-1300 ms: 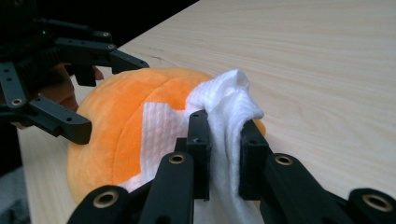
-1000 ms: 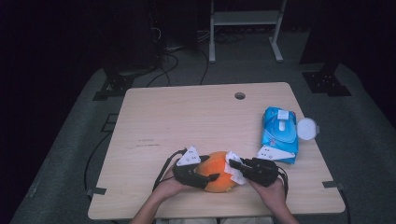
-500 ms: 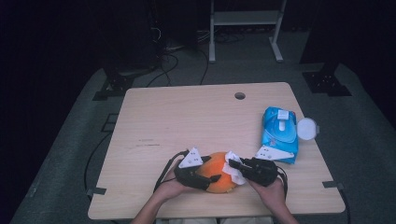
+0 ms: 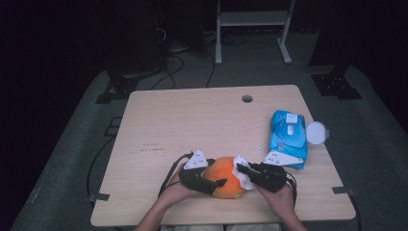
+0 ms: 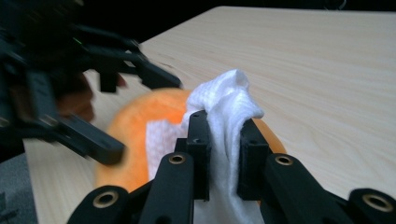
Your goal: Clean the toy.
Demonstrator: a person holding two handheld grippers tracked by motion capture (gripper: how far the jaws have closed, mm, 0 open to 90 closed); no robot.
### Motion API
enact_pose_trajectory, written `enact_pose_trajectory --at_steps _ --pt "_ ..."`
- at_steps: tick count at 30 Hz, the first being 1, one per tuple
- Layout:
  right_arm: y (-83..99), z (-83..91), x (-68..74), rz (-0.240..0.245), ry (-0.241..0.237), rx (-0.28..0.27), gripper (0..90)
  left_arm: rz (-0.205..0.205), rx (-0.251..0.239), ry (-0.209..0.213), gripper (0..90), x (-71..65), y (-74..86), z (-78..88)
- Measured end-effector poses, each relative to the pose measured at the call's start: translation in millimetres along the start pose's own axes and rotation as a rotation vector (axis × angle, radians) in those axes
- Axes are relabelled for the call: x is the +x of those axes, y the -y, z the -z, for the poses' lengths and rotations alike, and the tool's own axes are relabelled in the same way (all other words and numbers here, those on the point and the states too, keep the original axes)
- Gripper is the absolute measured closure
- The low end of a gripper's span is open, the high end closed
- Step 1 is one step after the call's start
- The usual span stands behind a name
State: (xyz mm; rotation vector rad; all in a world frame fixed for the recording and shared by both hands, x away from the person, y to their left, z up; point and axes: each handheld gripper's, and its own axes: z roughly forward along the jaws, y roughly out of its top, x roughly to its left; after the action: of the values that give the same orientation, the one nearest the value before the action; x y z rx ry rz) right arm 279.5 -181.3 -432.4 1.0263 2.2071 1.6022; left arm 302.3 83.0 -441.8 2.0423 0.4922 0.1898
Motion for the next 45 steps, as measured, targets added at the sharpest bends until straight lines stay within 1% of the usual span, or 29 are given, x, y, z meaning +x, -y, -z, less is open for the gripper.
enact_pose_trajectory --at_steps 1,2,3,5,6,8,9,10,13,15,16,17,18,19,21,23,25,27,30,32,33,35,37,38,39,40,41,43,45 --pt "-0.9 -0.7 3.1 0.014 -0.008 -0.001 77.7 -0.003 0.003 -0.001 21.4 -0.2 -0.4 0.2" --pt "-1.1 -1.3 4.4 0.024 -0.003 0.002 77.7 -0.003 0.008 -0.003 21.9 -0.2 -1.3 0.7" --pt "-0.4 -1.9 2.6 0.028 0.002 0.006 77.7 -0.002 0.008 -0.002 22.7 -0.1 -1.3 0.7" --pt "2.7 -1.9 -5.9 0.002 0.011 0.01 77.7 0.004 0.004 0.0 23.1 0.6 -0.2 0.5" --pt "6.2 -1.7 -11.6 -0.001 0.041 0.021 77.7 0.005 0.002 0.002 23.2 0.8 0.0 0.4" --pt "10.5 -0.5 -17.4 -0.025 0.057 0.03 77.7 0.0 0.005 0.002 23.2 0.1 -0.1 0.6" --pt "10.3 0.8 -16.4 -0.031 0.057 0.028 77.7 -0.006 0.009 0.003 23.2 0.2 -0.2 0.8" --pt "8.1 1.6 -12.8 -0.019 0.056 0.025 77.9 -0.006 0.011 0.003 23.2 0.8 0.0 1.4" --pt "0.7 3.4 -2.2 0.009 0.018 0.0 77.9 0.005 0.008 0.012 23.4 4.1 1.9 3.2" --pt "0.9 2.1 -0.9 0.019 0.014 0.005 77.8 0.002 0.008 0.017 24.2 6.1 2.8 5.0" --pt "2.6 1.6 -3.0 0.009 0.015 0.009 77.9 0.002 0.011 0.018 24.5 7.0 2.9 6.0" --pt "6.6 0.9 -8.5 -0.014 0.018 0.015 77.9 0.002 0.011 0.018 25.0 7.2 3.1 6.1" --pt "9.1 0.6 -12.1 -0.024 0.026 0.02 77.9 0.003 0.011 0.017 25.1 7.4 3.0 5.9" --pt "12.8 0.8 -17.7 -0.037 0.044 0.03 77.9 0.003 0.009 0.017 25.2 7.4 3.0 5.6" --pt "15.5 2.0 -21.2 -0.076 0.037 0.026 77.9 0.0 0.012 0.02 25.2 7.5 2.9 5.8" --pt "12.7 3.2 -16.7 -0.05 0.044 0.028 77.9 0.005 0.01 0.019 25.2 8.0 4.0 6.5" --pt "9.3 4.4 -13.3 -0.043 0.031 0.017 77.9 0.011 0.006 0.021 25.2 9.0 5.3 7.8" --pt "10.3 3.7 -15.0 -0.04 0.029 0.021 77.9 0.012 0.004 0.021 25.1 9.0 5.2 7.3" --pt "14.3 2.4 -21.1 -0.055 0.048 0.039 77.9 0.01 0.004 0.016 25.1 7.8 3.7 5.4" --pt "13.3 3.1 -21.8 -0.07 0.043 0.034 77.9 0.009 0.004 0.015 25.0 7.9 4.2 5.9" --pt "11.5 3.7 -19.9 -0.076 0.036 0.026 77.9 0.011 0.002 0.015 25.0 7.8 4.4 5.9" --pt "5.8 3.9 -11.5 -0.051 0.013 0.01 77.9 0.007 0.003 0.012 24.7 6.2 3.7 4.9" --pt "-0.2 3.5 -2.3 -0.018 -0.012 -0.006 77.9 -0.009 0.004 0.006 24.7 2.6 1.8 2.8" --pt "-2.8 2.6 1.5 0.002 -0.016 -0.005 77.9 -0.016 0.005 0.003 24.6 1.1 1.2 2.2" --pt "-3.2 1.5 2.5 0.019 -0.005 0.003 77.9 -0.017 0.006 0.0 24.5 0.1 1.0 2.1" --pt "-2.1 0.7 1.8 0.02 0.003 0.009 77.9 -0.018 0.002 0.0 24.4 -0.8 1.2 1.6" --pt "1.0 -0.1 -2.8 0.008 0.009 0.013 77.8 -0.016 0.001 0.001 24.4 -1.3 1.2 1.3" --pt "5.7 0.4 -11.7 -0.032 0.013 0.015 77.6 -0.02 0.003 0.001 24.4 -2.2 0.4 0.3" --pt "5.9 1.6 -12.9 -0.032 0.024 0.021 77.6 -0.025 0.004 0.003 24.4 -2.2 -0.2 -0.1"
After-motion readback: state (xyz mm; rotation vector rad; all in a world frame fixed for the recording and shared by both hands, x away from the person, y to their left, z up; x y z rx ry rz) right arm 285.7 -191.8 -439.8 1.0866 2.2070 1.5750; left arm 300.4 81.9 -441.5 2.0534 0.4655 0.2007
